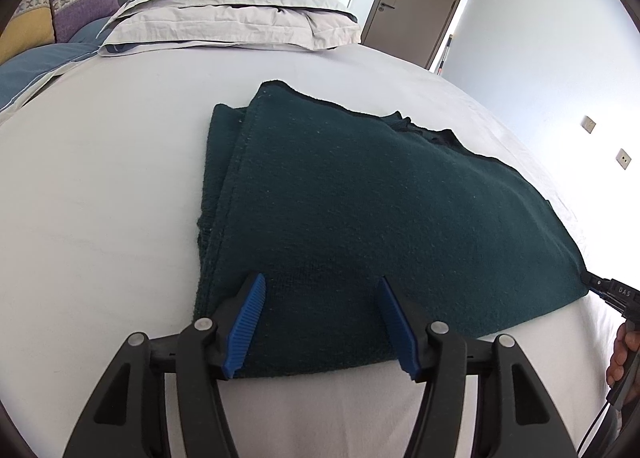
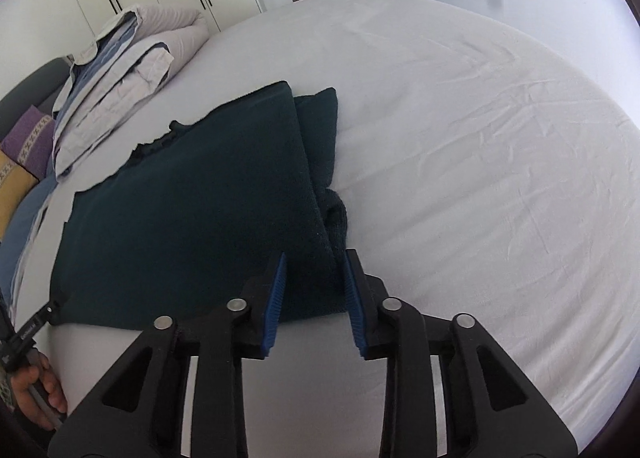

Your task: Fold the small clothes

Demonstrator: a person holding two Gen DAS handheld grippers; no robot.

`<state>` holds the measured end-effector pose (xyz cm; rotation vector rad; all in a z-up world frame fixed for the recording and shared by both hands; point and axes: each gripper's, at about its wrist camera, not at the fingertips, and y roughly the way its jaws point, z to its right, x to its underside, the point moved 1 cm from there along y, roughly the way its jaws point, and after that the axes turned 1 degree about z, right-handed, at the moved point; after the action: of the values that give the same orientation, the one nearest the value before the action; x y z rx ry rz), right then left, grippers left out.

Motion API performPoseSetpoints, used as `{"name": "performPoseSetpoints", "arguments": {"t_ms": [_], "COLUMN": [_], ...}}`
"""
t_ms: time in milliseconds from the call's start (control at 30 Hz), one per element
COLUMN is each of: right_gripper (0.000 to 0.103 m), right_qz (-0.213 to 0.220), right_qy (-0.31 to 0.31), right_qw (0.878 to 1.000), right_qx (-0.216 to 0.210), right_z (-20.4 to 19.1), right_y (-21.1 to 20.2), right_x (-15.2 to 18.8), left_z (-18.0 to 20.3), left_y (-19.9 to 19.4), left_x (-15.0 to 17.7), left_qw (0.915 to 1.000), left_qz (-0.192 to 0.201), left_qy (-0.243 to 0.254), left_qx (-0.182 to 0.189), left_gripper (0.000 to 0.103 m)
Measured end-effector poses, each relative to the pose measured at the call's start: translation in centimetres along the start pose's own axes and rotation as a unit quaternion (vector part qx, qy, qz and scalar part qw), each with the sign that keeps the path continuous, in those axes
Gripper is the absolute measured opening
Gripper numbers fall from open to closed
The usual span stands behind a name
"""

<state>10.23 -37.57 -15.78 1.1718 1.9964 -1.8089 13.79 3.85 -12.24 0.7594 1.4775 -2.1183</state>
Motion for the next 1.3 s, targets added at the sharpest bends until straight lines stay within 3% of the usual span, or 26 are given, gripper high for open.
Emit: {"name": "performPoseSetpoints", "arguments": {"t_ms": [33,167,300,500,800,900,967,1033,1167,1300], "right_gripper": [0.01,0.005,0.005,0.004,0.005,0.015,0.034,0.045,0.045,0.045], "right_qz": [0.002,0.009,0.021,0.011,-0.009,-0.014,-0.004,0.022,0.053,0.03], "right_qy": [-0.001,0.001,-0.022,-0.013,0.01,0.016,0.03,0.045,0.028,0.011], "right_qw": [1.0,1.0,0.999,0.999,1.0,1.0,0.999,0.998,0.998,0.99], "right_qx": [0.004,0.008,0.035,0.04,0.011,0.022,0.038,0.037,-0.037,-0.137], "right_z": [0.2,0.6,-0.3,0.2,1.4,1.4,1.4,0.9,-2.5,-6.6], "right_y": [-0.1,-0.8,-1.6,-1.8,-0.8,-1.3,-2.3,-3.9,-5.5,-3.8], "right_x": [0.2,0.8,1.3,2.5,2.8,2.5,2.4,1.9,0.1,-1.3], "left_z": [0.0,0.1,0.1,0.1,0.1,0.1,0.1,0.2,0.1,0.1], "left_y": [0.0,0.0,0.1,0.0,0.1,0.1,0.1,0.1,0.1,0.0], "left_x": [0.0,0.0,0.0,0.0,0.0,0.0,0.0,0.0,0.0,0.0], "left_qw": [1.0,1.0,1.0,1.0,1.0,1.0,1.0,1.0,1.0,1.0], "left_qz": [0.0,0.0,0.0,0.001,0.001,0.001,0.001,0.002,0.001,0.002], "left_qy": [0.0,0.0,0.001,0.0,0.0,0.0,0.0,0.0,0.0,-0.001], "left_qx": [0.0,0.0,-0.001,0.0,0.0,0.0,0.0,0.0,0.001,0.001], "left_gripper": [0.062,0.062,0.062,0.062,0.062,0.062,0.062,0.062,0.062,0.062]}}
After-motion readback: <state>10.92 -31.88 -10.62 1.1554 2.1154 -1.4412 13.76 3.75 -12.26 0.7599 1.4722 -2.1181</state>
